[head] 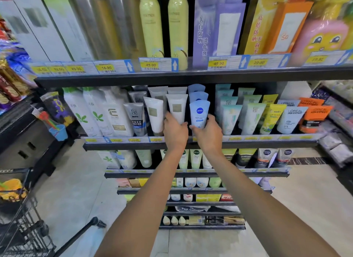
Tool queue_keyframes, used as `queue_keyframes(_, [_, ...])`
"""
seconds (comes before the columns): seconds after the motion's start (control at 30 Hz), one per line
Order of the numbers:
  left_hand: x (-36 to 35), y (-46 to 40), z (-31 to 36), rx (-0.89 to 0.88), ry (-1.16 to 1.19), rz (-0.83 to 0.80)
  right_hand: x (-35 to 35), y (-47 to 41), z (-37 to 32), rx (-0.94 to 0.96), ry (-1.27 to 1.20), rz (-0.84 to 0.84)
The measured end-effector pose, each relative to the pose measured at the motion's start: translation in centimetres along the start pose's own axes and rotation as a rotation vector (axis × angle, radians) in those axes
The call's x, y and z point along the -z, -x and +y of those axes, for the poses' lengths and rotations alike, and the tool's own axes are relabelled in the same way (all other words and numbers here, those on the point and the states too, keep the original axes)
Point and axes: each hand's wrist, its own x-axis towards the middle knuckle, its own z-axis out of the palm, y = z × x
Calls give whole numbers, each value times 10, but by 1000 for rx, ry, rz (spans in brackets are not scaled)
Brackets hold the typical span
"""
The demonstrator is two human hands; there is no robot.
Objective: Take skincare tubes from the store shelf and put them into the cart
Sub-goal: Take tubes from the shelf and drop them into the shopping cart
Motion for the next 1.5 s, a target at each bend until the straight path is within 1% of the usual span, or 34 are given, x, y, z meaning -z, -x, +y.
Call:
queue_keyframes(0.13, [0,-12,1,-1,-3,-16,-4,-3,-3,-15,71,7])
queue_keyframes(0.27, [1,-13,-2,-40,-79,-13,-6,-4,-2,-27,110,21])
queue_keyframes(0.57, [16,8,-11,-151,-151,-6,-3,-2,0,5,126,22])
queue_keyframes(0.77, [27,19,-10,-172,-234,-7,-3,0,-1,14,136,11])
queue_keyframes(1.03, [33,27,-11,-191,-241,-26,9,8,4,45,67,-8])
queue_keyframes(1.13, [40,32,-22,-187,-240,11,24,21,12,58,62,43])
queue_keyframes(1.23, [54,35,-35,-186,-240,115,45,31,21,41,14,109])
queue_keyframes(1.3, [62,32,-41,-150,-210,159,58,31,27,13,5,178])
queue_keyframes(1.4, [67,27,-43,-99,-191,174,70,25,33,-31,22,261])
queue_keyframes(1.5, [69,25,-39,-66,-200,164,74,18,37,-62,45,274])
